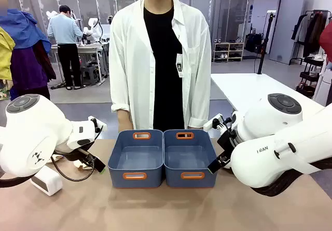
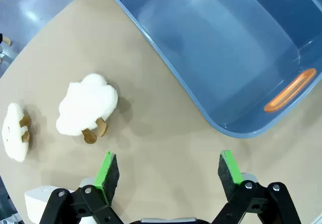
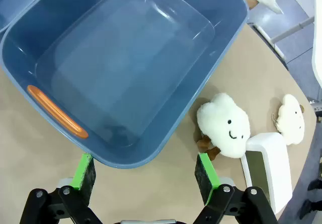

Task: Sort the digital clocks into the basket.
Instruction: Pick up the Digital clock from the table and place it into the empty Plastic storage basket.

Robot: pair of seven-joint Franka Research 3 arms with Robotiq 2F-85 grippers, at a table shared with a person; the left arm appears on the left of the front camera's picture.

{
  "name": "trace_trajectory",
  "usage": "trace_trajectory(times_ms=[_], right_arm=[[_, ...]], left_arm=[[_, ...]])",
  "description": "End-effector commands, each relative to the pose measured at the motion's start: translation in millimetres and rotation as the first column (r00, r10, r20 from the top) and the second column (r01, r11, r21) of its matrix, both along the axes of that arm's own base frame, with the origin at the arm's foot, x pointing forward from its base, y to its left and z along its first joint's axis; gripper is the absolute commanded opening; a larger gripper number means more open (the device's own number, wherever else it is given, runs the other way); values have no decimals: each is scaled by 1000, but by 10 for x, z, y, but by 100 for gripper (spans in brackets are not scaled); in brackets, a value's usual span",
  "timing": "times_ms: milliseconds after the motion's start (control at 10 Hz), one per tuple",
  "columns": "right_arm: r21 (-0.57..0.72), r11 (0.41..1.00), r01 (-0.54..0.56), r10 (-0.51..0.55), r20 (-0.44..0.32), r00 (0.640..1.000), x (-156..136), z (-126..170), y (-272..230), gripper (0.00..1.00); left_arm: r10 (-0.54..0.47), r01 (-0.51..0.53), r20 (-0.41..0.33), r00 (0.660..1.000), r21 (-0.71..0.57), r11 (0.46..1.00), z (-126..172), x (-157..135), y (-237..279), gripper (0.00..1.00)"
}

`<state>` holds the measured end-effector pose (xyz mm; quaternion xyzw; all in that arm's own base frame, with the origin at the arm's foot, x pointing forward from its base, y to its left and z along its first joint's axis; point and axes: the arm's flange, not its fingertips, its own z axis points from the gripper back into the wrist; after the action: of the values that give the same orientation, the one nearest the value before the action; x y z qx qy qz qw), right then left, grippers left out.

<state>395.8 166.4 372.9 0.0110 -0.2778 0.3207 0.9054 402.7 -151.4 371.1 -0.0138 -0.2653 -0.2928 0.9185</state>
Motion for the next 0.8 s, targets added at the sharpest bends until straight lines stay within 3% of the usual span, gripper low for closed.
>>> trace_trajectory(times_ms=[0,700], right_arm=[[0,1000,0,0,0,1000,0,0,0,100],[0,1000,0,0,0,1000,0,0,0,100]], left_arm=[[0,0,0,1000,0,1000,0,-1,-1,100],[0,0,0,1000,0,1000,0,-1,-1,100]])
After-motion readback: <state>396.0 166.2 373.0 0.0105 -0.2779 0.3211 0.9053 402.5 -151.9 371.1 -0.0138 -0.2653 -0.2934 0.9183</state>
